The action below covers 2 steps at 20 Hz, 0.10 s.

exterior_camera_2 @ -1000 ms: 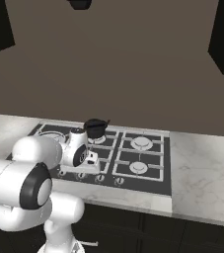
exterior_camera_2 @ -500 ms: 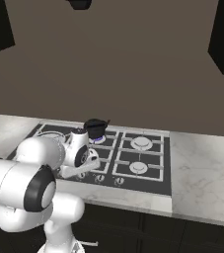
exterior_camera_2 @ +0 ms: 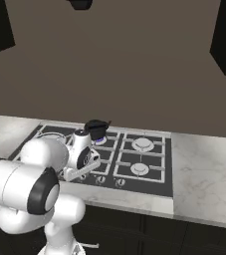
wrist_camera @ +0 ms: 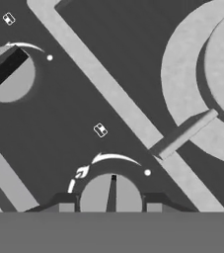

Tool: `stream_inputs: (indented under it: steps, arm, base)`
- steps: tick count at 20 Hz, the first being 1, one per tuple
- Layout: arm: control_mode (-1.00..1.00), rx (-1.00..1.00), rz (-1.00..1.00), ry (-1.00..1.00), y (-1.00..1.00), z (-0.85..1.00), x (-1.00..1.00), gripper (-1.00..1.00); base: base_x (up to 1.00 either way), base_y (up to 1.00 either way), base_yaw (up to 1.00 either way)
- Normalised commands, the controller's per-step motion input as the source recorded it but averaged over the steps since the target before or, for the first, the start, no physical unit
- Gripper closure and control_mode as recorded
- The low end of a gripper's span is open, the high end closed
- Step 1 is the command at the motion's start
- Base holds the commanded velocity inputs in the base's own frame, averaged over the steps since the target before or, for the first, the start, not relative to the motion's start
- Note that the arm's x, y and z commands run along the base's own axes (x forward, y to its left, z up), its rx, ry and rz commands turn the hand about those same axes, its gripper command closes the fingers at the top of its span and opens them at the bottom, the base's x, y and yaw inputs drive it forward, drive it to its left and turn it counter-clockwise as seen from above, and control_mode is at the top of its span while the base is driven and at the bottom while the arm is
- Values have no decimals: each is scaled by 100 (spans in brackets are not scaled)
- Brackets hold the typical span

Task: Turn on the rear center burner of the stove.

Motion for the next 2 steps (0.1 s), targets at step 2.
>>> stream_inputs:
  steps: [2]
  arm:
    - [-100,0,0,0,0,0,0,100]
  base:
    - [0,0,0]
